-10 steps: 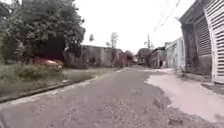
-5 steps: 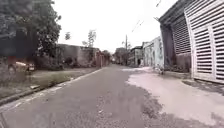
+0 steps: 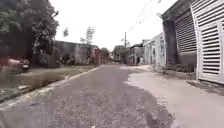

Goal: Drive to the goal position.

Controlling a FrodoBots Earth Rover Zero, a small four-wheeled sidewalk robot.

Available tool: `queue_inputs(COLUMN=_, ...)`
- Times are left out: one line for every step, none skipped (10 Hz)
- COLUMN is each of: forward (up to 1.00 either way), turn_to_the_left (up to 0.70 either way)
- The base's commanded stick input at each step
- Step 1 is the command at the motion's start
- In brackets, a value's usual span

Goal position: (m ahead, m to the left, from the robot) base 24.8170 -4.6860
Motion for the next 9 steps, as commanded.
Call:
queue_inputs(forward=0.70, turn_to_the_left=0.07)
queue_inputs(forward=0.70, turn_to_the_left=0.07)
queue_inputs(forward=0.70, turn_to_the_left=0.07)
queue_inputs(forward=0.70, turn_to_the_left=0.07)
queue_inputs(forward=0.70, turn_to_the_left=0.07)
queue_inputs(forward=0.70, turn_to_the_left=0.07)
queue_inputs(forward=0.70, turn_to_the_left=0.07)
queue_inputs(forward=0.70, turn_to_the_left=0.07)
queue_inputs(forward=0.70, turn_to_the_left=0.07)
